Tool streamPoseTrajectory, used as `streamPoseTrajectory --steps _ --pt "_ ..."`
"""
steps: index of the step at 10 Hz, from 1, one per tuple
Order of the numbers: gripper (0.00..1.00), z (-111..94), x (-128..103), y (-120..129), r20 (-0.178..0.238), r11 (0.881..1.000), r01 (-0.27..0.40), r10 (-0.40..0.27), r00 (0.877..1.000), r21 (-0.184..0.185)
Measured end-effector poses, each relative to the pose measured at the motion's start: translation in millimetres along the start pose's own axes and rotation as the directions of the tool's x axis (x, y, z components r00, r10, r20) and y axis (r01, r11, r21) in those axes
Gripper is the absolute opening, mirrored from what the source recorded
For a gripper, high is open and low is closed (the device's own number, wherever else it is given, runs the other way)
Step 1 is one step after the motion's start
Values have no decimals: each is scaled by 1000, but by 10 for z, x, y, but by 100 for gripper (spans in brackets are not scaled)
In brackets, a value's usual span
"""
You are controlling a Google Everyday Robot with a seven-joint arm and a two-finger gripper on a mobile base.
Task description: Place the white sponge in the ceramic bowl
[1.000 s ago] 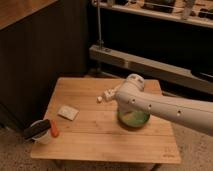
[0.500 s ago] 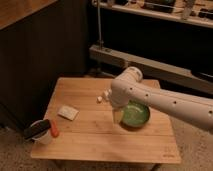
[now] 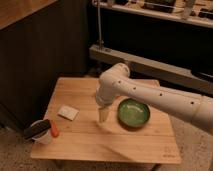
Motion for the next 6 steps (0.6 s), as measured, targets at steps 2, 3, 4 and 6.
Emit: streamPoseTrajectory --steps 2,3,4,6 --pt "80 205 -226 -289 19 999 11 -12 1000 35" --pt "80 321 -345 -410 43 998 10 -13 999 60" --pt "80 408 -404 -502 77 997 -3 -2 997 75" --pt "80 619 -499 -629 264 994 -46 19 964 97"
